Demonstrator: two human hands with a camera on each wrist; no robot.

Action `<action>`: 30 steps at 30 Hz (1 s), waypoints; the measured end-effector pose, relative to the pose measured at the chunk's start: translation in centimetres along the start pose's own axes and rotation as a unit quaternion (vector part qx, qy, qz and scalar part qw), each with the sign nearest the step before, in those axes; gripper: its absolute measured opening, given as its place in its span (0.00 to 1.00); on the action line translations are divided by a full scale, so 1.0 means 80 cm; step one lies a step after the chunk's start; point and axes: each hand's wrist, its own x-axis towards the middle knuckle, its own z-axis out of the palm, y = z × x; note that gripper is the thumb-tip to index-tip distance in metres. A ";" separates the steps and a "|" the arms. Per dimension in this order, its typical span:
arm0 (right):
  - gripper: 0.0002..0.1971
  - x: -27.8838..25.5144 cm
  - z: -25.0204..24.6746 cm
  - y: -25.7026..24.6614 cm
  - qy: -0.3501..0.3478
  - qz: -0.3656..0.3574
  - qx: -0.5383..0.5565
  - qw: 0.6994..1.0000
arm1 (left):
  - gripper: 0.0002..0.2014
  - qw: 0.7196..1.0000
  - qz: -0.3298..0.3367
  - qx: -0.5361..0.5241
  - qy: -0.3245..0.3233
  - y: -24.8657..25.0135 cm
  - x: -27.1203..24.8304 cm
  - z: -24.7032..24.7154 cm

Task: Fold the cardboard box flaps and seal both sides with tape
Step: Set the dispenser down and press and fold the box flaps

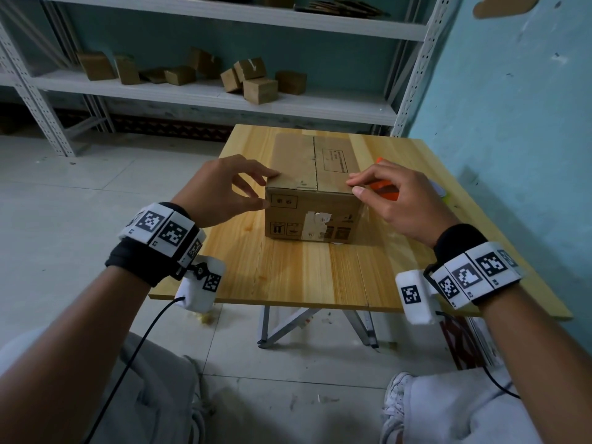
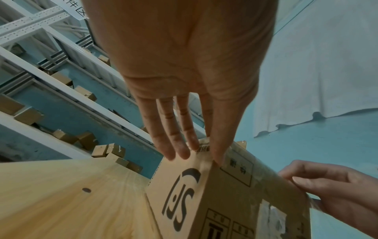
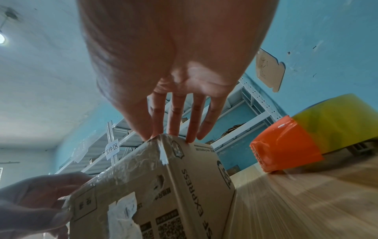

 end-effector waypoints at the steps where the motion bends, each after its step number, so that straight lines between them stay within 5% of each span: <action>1: 0.08 0.000 0.000 0.000 0.000 0.000 0.000 1.000 | 0.24 1.000 0.003 0.004 0.004 0.000 0.000 0.001; 30: 0.08 0.001 0.000 -0.001 0.004 -0.003 0.000 1.000 | 0.20 1.000 -0.013 0.011 0.019 0.000 0.003 0.006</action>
